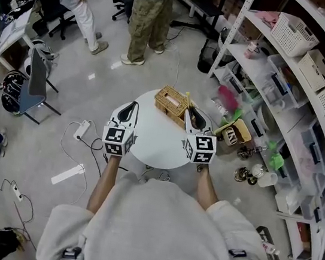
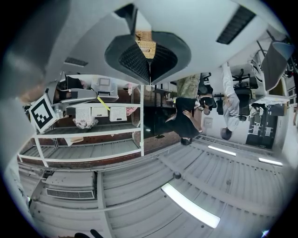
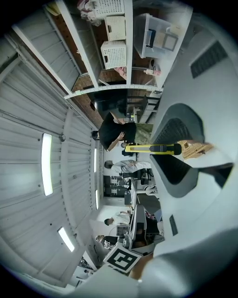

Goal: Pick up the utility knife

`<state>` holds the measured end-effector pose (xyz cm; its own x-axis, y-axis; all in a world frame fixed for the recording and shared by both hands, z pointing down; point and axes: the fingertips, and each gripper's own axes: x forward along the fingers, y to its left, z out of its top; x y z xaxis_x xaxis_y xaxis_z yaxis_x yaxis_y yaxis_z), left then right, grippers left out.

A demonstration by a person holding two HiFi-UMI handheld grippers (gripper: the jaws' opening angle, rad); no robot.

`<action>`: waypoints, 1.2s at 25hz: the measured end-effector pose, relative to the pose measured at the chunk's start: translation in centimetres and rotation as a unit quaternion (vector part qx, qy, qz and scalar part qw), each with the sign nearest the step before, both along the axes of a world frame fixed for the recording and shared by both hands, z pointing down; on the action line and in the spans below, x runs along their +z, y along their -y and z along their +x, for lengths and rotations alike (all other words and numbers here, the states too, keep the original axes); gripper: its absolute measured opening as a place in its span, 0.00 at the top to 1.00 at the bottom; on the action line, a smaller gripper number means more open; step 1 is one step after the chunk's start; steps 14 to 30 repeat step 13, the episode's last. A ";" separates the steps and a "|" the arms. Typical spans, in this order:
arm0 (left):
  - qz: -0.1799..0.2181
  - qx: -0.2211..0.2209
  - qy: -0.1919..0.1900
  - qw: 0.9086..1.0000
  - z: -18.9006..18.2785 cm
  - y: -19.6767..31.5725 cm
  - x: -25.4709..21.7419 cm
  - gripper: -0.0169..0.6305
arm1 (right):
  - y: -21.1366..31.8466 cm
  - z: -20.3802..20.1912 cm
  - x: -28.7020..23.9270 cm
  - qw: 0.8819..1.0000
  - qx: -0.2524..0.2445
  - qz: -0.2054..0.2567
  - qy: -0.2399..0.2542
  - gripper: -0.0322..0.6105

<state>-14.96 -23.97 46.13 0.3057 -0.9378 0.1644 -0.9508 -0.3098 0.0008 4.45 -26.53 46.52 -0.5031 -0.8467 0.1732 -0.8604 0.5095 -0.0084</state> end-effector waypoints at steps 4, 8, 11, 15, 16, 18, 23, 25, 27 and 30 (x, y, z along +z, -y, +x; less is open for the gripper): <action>-0.004 0.000 0.001 1.000 0.1 -0.1 0.3 0.94 | 0.0 0.3 0.7 1.000 0.001 -0.008 -0.002 0.82; -0.007 -0.001 0.001 1.000 0.0 -0.1 0.5 0.94 | 0.0 0.3 1.2 1.000 0.001 -0.012 -0.003 0.82; -0.007 0.001 0.003 1.000 0.1 0.3 0.5 0.94 | 0.3 0.2 1.3 1.000 0.001 -0.014 -0.005 0.82; -0.008 0.002 0.003 1.000 0.2 0.5 0.5 0.94 | 0.5 0.3 1.4 1.000 0.001 -0.015 -0.005 0.82; -0.008 0.002 0.003 1.000 0.2 0.5 0.5 0.94 | 0.5 0.3 1.4 1.000 0.001 -0.015 -0.005 0.82; -0.008 0.002 0.003 1.000 0.2 0.5 0.5 0.94 | 0.5 0.3 1.4 1.000 0.001 -0.015 -0.005 0.82; -0.008 0.002 0.003 1.000 0.2 0.5 0.5 0.94 | 0.5 0.3 1.4 1.000 0.001 -0.015 -0.005 0.82; -0.008 0.002 0.003 1.000 0.2 0.5 0.5 0.94 | 0.5 0.3 1.4 1.000 0.001 -0.015 -0.005 0.82; -0.008 0.002 0.003 1.000 0.2 0.5 0.5 0.94 | 0.5 0.3 1.4 1.000 0.001 -0.015 -0.005 0.82; -0.008 0.002 0.003 1.000 0.2 0.5 0.5 0.94 | 0.5 0.3 1.4 1.000 0.001 -0.015 -0.005 0.82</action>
